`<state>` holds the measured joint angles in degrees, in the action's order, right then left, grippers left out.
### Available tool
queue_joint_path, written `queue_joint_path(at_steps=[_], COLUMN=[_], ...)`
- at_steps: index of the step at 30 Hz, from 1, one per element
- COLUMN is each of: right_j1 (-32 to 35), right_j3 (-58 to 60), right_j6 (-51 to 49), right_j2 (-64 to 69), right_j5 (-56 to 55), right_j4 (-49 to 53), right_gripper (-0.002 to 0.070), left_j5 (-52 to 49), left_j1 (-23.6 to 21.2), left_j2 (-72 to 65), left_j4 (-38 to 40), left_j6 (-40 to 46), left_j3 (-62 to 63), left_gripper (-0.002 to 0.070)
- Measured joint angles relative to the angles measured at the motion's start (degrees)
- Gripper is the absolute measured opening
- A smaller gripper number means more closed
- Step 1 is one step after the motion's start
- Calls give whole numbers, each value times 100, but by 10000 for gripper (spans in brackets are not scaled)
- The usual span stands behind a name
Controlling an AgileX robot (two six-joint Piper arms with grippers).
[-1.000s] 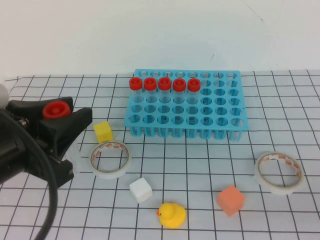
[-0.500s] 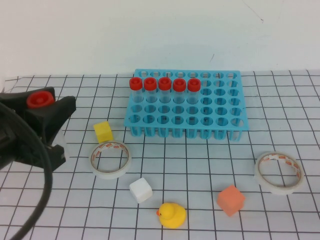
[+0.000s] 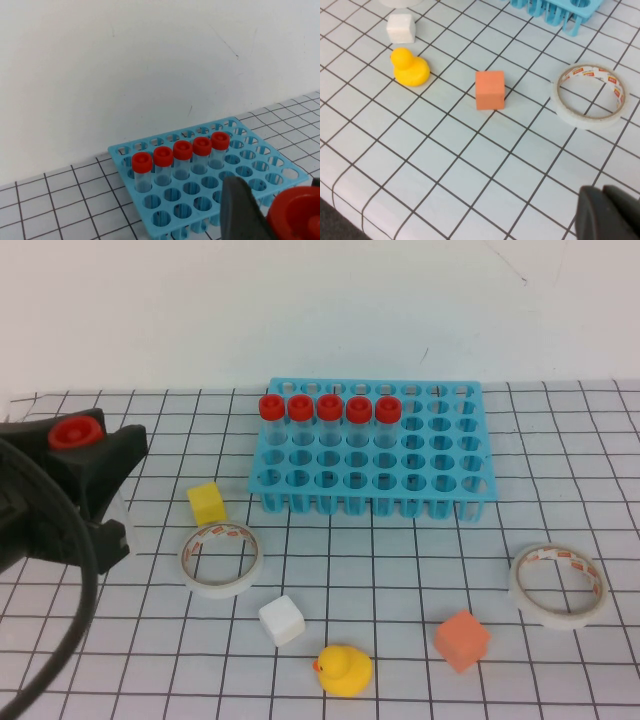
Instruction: Place the test tubes
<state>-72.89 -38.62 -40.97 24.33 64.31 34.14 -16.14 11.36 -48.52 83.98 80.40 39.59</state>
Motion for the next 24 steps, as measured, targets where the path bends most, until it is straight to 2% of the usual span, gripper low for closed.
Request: queue_joint_path(at_steps=[3, 7, 9, 14, 17, 20, 24], right_j1=[0, 0, 0, 0, 0, 0, 0], right_j3=[0, 0, 0, 0, 0, 0, 0], right_j6=[0, 0, 0, 0, 0, 0, 0], right_j2=[0, 0, 0, 0, 0, 0, 0], right_j5=[3, 13, 13, 25, 36, 36, 36], right_j4=[0, 0, 0, 0, 0, 0, 0], right_gripper=[-1, -1, -1, -1, -1, -1, -1], left_j5=[-13, -75, -22, 336, 561, 955, 1270], left_j1=[0, 0, 0, 0, 0, 0, 9], left_j2=[0, 0, 0, -13, -24, -24, -95], left_j4=[-73, -727, -1359, -3884, -5525, -6754, -7084], left_j6=[-136, -869, -1754, -5781, -7640, -8599, -8763], left_j3=[0, 0, 0, 0, 0, 0, 0], left_gripper=[239, 239, 239, 239, 239, 239, 239])
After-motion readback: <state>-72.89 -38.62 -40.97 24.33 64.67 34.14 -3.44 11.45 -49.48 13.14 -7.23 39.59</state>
